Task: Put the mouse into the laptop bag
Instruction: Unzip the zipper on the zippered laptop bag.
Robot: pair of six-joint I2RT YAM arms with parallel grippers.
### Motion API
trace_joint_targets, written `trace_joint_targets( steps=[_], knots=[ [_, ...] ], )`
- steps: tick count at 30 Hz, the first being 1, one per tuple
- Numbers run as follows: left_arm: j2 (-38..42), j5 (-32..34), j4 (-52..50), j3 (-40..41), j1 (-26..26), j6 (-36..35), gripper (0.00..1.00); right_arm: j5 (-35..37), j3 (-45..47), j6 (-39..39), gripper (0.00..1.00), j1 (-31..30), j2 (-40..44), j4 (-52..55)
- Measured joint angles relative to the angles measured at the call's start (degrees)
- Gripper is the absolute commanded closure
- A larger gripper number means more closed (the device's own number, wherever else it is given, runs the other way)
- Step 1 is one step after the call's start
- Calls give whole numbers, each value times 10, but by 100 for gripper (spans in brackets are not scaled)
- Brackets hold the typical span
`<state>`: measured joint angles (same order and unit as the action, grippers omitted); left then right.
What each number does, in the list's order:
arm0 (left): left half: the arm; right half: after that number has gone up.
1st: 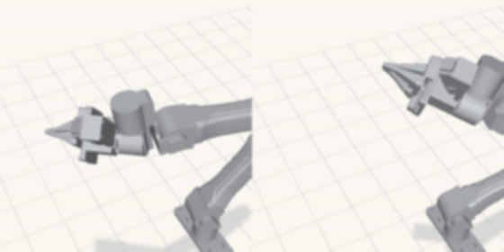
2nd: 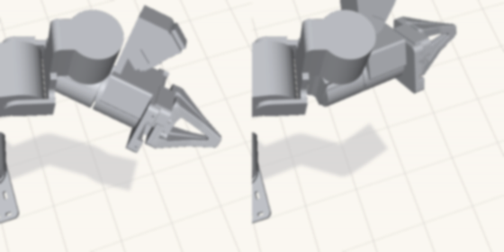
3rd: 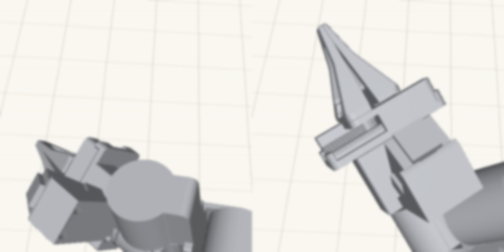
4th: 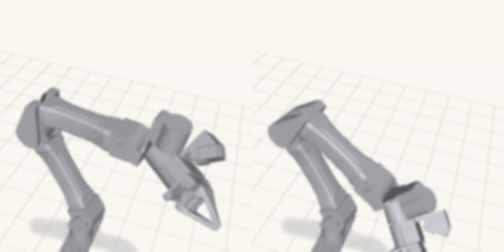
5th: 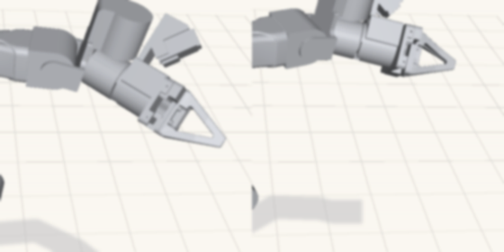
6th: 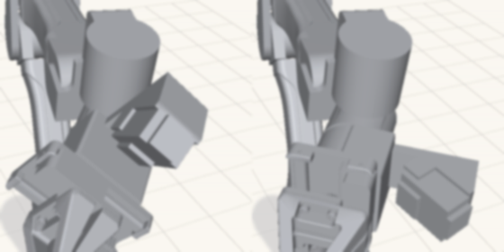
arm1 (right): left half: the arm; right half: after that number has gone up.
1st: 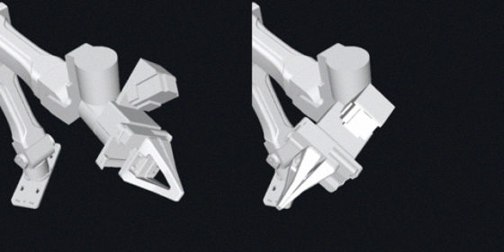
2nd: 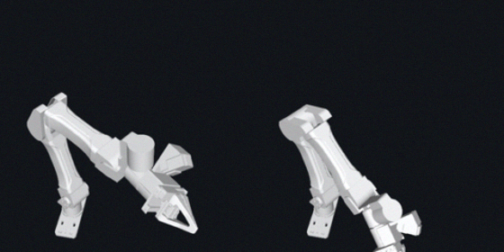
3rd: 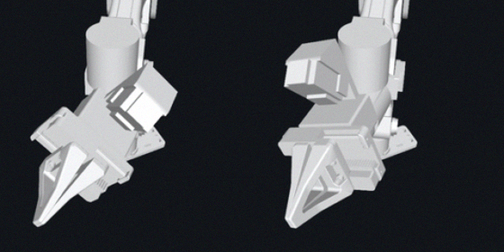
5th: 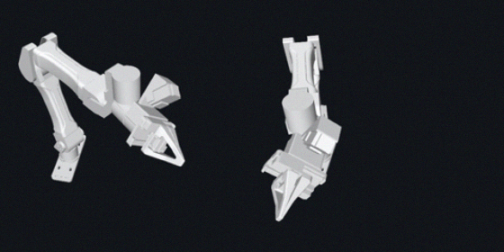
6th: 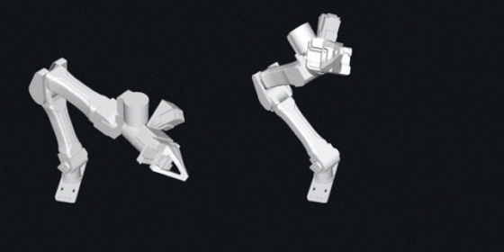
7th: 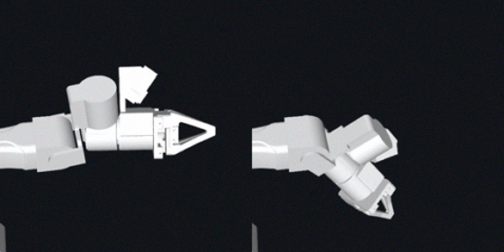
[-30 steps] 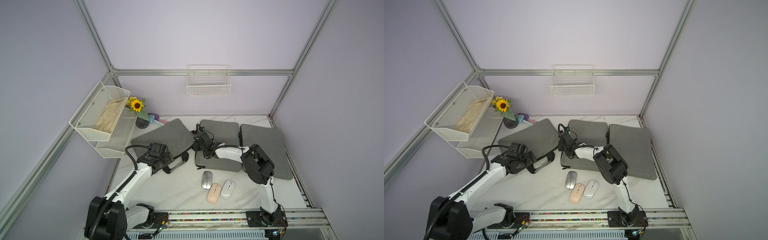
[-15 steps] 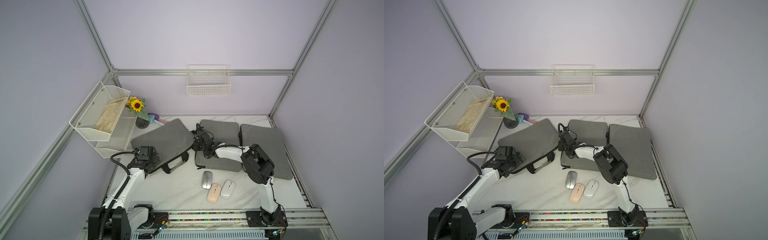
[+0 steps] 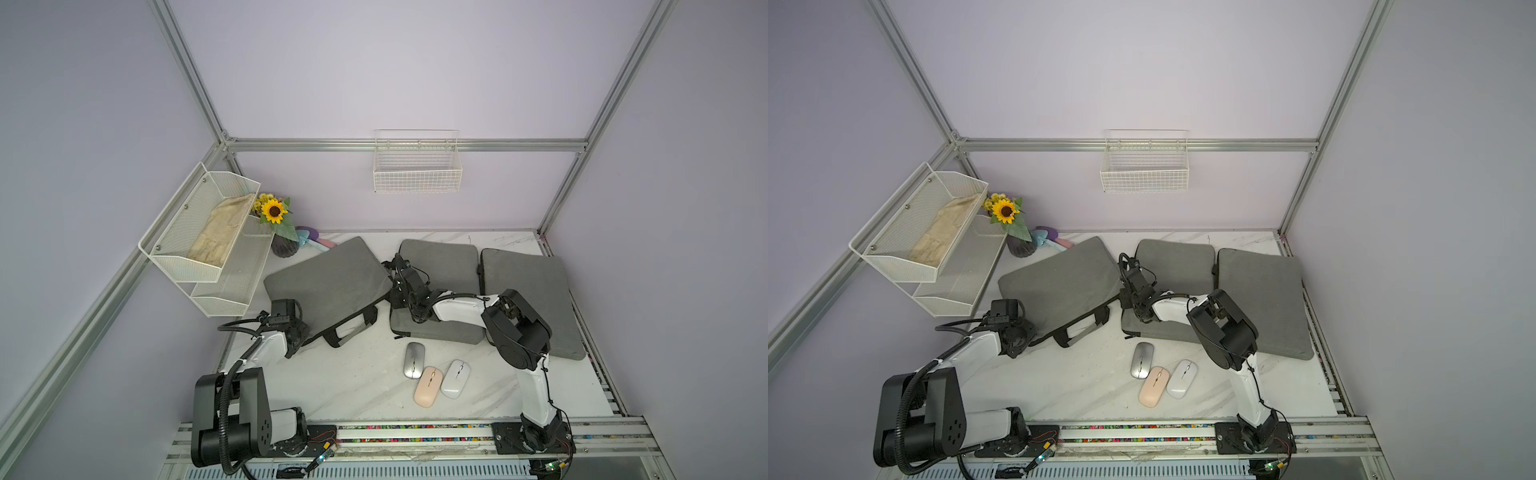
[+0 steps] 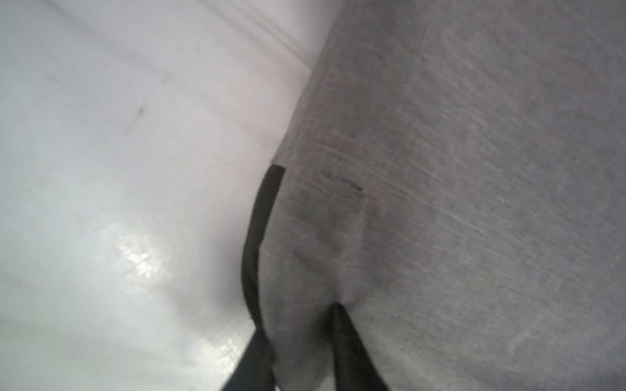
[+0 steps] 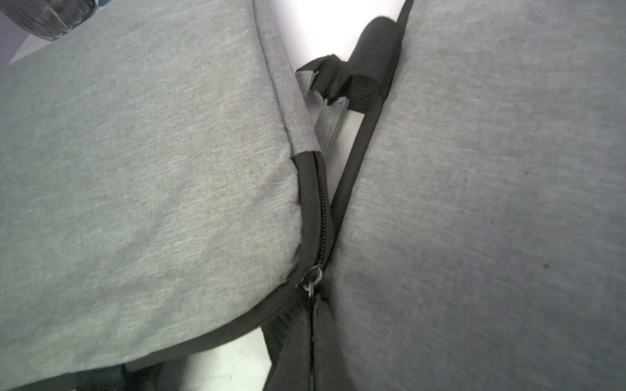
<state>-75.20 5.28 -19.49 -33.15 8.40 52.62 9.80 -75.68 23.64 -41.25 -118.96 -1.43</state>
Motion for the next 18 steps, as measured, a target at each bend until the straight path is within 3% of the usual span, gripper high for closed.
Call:
trace_joint_targets(
  steps=[4,18],
  knots=[
    [5,3,16,2,2,18,100,9,16,-22,100,-10,19,2],
    [108,19,-29,41,14,40,100,26,11,-19,100,-117,11,10]
  ],
)
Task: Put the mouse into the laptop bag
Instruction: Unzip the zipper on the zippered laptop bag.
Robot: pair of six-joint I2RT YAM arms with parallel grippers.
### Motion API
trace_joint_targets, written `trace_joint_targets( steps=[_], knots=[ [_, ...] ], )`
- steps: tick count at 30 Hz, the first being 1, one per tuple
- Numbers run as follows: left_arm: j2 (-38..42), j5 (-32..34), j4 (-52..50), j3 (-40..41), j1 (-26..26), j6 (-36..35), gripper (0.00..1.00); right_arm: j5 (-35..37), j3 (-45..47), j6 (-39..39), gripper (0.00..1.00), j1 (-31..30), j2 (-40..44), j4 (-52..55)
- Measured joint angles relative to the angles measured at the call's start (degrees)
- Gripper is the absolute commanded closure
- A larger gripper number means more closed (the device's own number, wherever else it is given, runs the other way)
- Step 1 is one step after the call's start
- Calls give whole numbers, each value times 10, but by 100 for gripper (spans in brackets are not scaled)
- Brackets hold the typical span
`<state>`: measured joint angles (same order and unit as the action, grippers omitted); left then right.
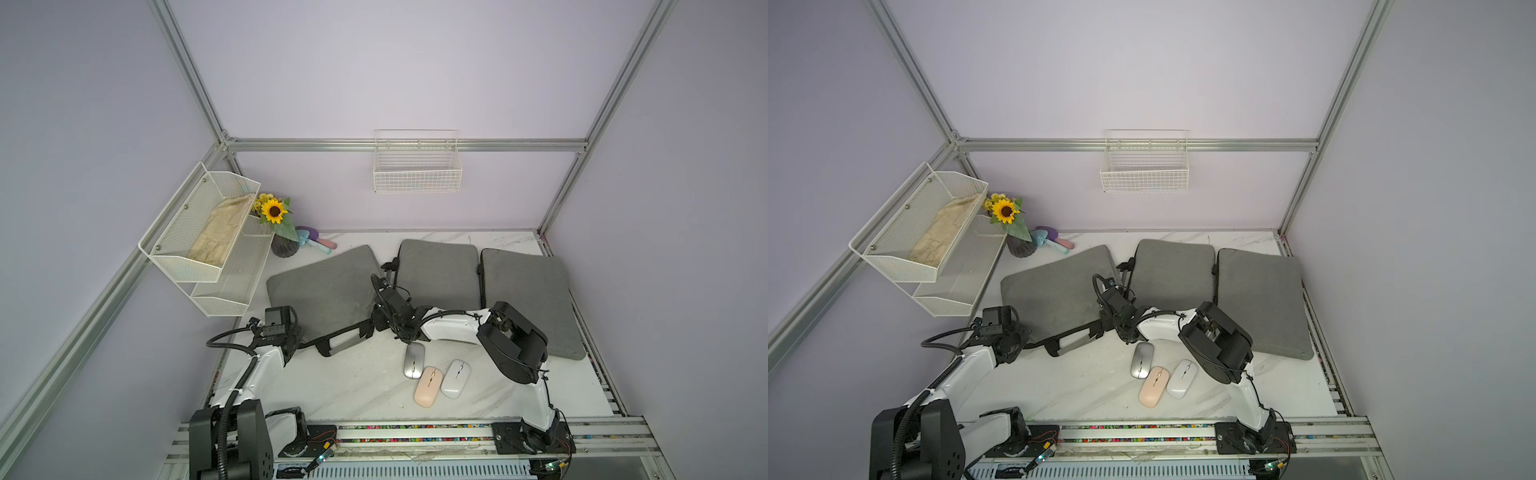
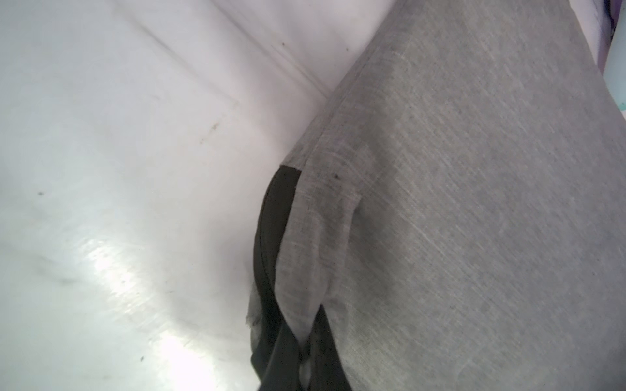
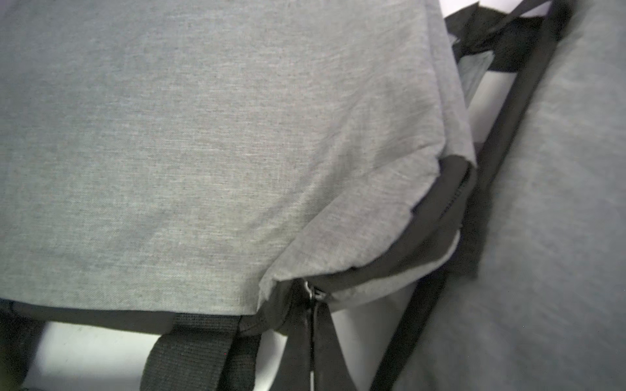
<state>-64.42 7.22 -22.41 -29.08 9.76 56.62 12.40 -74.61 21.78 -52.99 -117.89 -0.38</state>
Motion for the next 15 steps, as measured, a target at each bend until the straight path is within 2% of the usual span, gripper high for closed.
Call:
trace_joint_targets(
  steps=[5,8,13,14,15],
  knots=[
    [25,9,-42,0,0,9,100,1,16,17,100,-5,3,-15],
    [66,8,-90,0,0,16,100,-6,15,25,100,3,3,-15],
    [218,-25,-181,6,-7,27,100,-45,-1,35,100,61,2,-8],
    [248,-35,-189,12,-9,28,92,-50,-7,35,100,73,1,-7],
    [277,-51,-195,20,-10,29,70,-56,-18,36,100,85,-1,-4]
  ],
)
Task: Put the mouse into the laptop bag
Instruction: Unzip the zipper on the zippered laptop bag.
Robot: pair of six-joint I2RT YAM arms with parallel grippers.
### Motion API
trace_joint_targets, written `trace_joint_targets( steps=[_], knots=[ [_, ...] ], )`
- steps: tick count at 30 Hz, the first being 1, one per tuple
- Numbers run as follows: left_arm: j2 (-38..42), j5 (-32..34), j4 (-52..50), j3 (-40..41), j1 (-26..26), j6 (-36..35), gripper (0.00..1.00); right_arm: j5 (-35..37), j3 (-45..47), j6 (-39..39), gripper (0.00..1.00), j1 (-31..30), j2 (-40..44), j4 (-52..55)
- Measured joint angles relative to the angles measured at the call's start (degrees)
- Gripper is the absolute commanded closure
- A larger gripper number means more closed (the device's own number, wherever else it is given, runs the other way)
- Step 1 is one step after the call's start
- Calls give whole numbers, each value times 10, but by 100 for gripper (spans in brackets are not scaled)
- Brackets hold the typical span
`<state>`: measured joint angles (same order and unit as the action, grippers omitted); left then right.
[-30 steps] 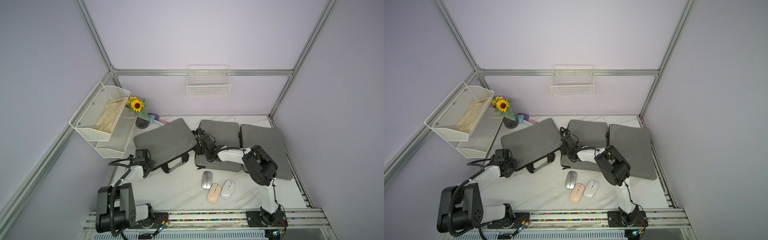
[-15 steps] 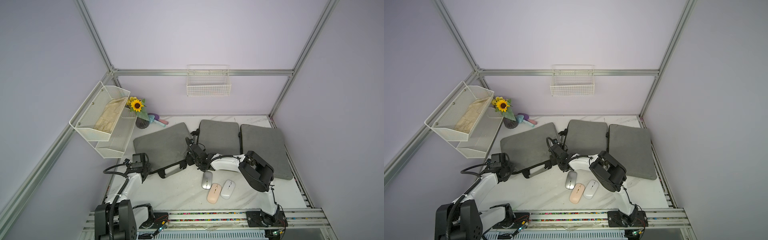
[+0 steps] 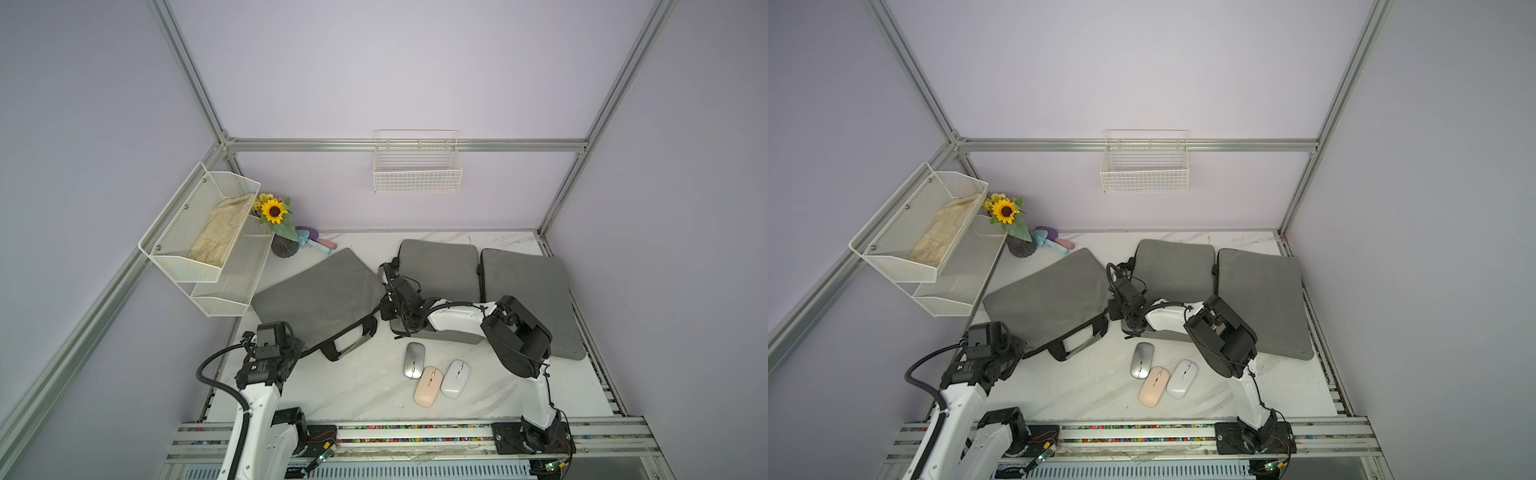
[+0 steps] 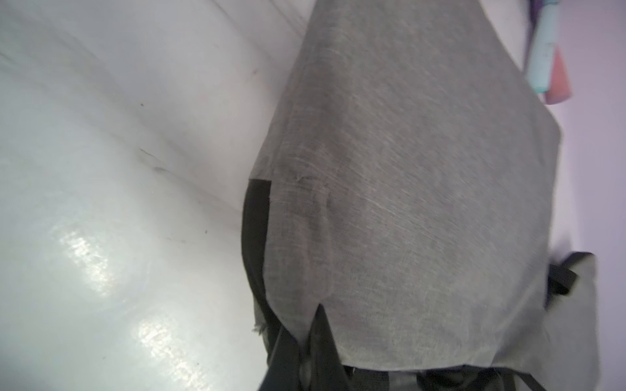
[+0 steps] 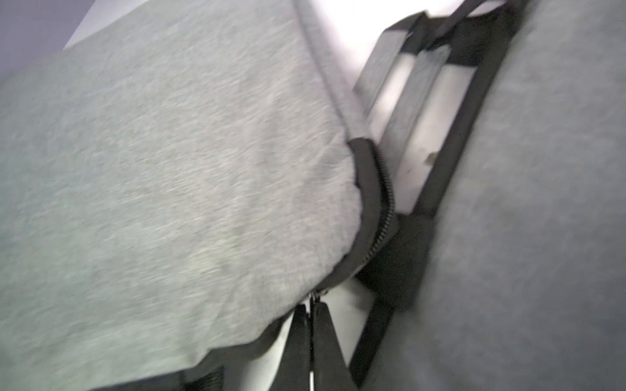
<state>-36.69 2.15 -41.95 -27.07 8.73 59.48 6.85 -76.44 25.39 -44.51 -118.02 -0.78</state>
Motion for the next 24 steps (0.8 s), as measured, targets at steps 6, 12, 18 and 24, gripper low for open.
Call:
trace_joint_targets(
  steps=[6,12,18,24],
  knots=[
    [32,-49,-37,11,-21,-6,2,-9,-86,-1,100,41,-54,12],
    [-21,-54,-85,-18,-25,-38,7,-19,-122,-8,100,59,-104,26],
    [-132,-27,-65,-141,-145,-50,9,-24,-117,-15,100,61,-104,22],
    [-378,9,33,-325,-271,-60,15,-32,-86,-21,100,62,-91,-6]
  ],
)
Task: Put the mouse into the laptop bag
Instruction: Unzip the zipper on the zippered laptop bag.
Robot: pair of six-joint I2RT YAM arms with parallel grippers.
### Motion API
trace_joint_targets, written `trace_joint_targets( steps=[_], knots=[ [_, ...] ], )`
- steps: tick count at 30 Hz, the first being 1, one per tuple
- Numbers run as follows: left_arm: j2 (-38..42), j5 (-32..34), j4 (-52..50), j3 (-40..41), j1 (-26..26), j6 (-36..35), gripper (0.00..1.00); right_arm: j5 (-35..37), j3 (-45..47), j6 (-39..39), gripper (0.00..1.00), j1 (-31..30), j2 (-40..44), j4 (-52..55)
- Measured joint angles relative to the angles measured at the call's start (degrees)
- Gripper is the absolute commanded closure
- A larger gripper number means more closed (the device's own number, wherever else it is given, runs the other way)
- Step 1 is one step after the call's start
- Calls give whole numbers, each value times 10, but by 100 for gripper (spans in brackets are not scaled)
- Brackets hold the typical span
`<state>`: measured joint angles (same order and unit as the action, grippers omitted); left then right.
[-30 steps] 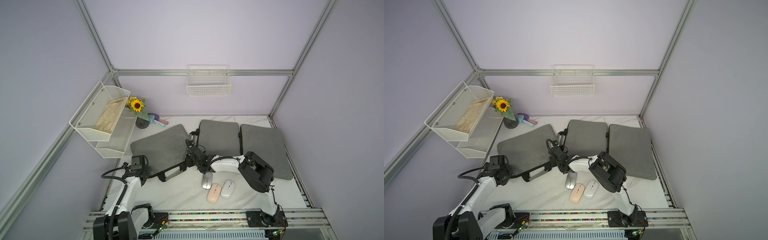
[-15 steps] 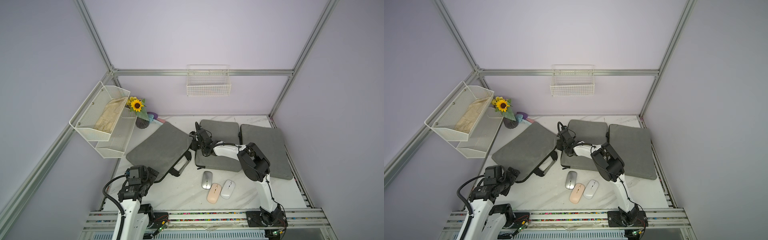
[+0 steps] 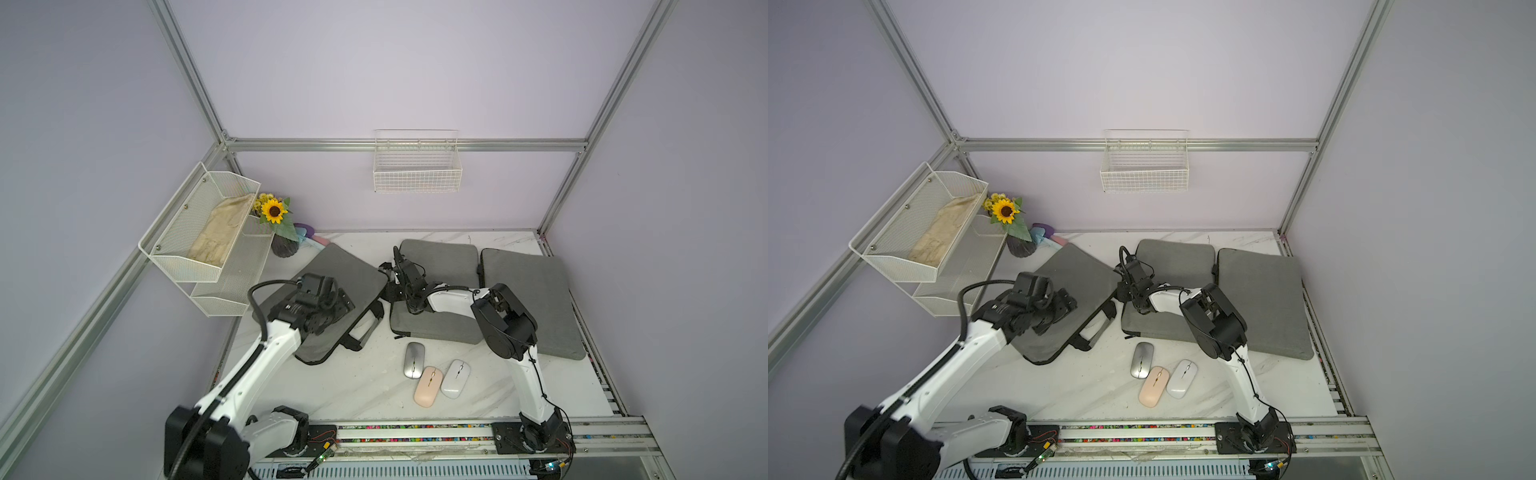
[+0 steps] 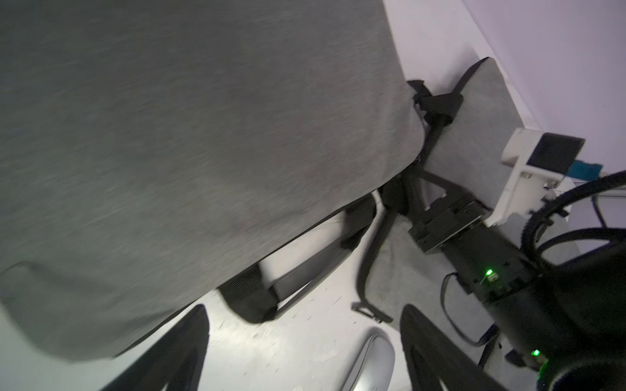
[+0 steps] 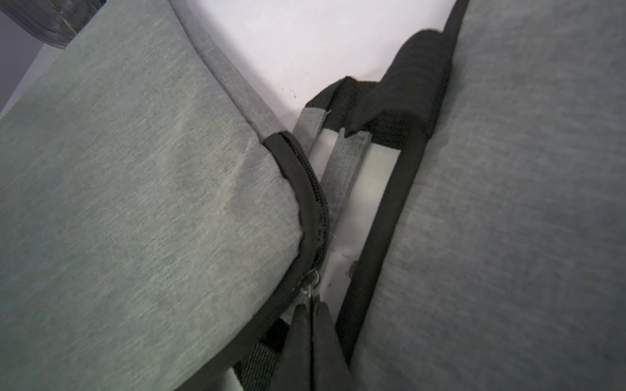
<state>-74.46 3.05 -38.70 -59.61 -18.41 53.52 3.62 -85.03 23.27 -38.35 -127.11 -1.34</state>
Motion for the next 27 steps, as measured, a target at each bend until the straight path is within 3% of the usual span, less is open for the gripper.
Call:
trace_joint_targets(
  steps=[6,11,15,27],
  knots=[
    [-255,61,51,-146,-7,-17,16,-9,12,-6,100,1,3,-18],
    [-378,98,41,-217,-6,-28,17,-21,38,-15,100,0,18,-34],
    [-404,106,47,-261,-7,-34,17,-23,73,-19,100,-7,39,-53],
    [-422,107,82,-266,-4,-47,17,8,97,-23,100,-72,50,-54]
  ],
)
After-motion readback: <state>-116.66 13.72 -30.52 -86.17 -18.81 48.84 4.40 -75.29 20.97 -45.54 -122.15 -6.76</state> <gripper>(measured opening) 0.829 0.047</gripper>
